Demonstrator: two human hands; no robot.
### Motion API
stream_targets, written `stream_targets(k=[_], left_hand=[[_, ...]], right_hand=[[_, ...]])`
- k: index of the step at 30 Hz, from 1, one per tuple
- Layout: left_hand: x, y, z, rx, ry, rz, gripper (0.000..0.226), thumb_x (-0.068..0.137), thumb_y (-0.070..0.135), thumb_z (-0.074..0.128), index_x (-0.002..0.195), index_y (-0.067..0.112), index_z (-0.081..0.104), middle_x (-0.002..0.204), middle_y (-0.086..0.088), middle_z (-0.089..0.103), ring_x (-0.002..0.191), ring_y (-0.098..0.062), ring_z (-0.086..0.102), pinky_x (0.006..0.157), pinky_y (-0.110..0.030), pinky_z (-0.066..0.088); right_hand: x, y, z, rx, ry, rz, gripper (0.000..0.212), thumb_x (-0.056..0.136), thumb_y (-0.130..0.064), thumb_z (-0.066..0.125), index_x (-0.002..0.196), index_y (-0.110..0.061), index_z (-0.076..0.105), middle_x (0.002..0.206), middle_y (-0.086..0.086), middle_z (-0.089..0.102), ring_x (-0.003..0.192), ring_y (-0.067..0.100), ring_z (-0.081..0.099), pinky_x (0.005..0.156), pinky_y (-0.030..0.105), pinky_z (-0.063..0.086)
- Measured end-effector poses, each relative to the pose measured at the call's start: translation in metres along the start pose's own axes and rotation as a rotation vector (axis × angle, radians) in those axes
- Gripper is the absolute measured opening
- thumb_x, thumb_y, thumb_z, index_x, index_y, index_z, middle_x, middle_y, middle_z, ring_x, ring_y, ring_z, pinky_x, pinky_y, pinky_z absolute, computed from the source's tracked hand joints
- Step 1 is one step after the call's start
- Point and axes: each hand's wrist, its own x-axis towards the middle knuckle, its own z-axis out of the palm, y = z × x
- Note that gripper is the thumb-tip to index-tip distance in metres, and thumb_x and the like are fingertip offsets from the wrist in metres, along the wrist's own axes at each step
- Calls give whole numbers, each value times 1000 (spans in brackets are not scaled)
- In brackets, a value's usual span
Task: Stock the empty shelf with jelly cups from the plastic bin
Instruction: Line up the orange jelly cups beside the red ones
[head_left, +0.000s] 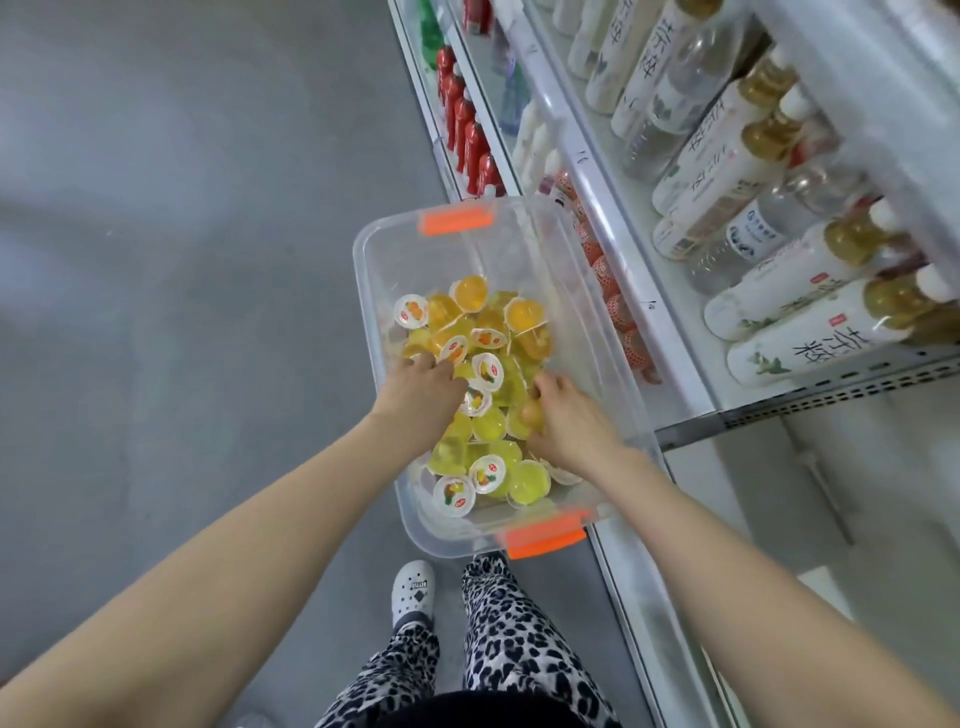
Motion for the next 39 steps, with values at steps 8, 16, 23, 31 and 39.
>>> stream_targets(k=[8,16,23,31,39], left_hand=[[39,8,23,179,-337,6,54,92,30,61,142,27,41,136,-7,49,127,-33,45,101,-44,41],[39,10,18,198,-305,51,63,92,26,61,146,26,28,127,-9,56,119,-34,52,95,-39,46],[25,8,-4,-272,-140,7,75,76,46,77,139,27,41,126,-8,49,109,-31,58,84,-38,51],[-32,25,-36,-728,284,53,68,73,26,80,130,19,44,130,-3,49,113,-23,53,79,-29,39],[-68,64,-74,-874,429,303,53,67,36,81,111,25,54,105,7,60,94,-16,58,78,-34,50]], right_hand=[[-14,6,-14,65,166,-38,48,77,-18,66,119,-17,43,120,6,44,86,22,52,69,34,46],[-21,3,-10,138,297,8,47,79,-21,65,121,-19,43,116,4,51,94,22,56,76,35,49],[-43,-5,-21,172,433,44,43,79,-23,67,118,-16,50,111,6,57,99,24,55,81,34,47],[-95,-12,-38,210,642,135,47,75,-19,69,121,-17,57,112,7,58,104,26,55,86,29,41],[-181,-10,-61,221,832,294,41,77,-24,69,114,-14,54,104,8,58,95,27,55,74,31,38]])
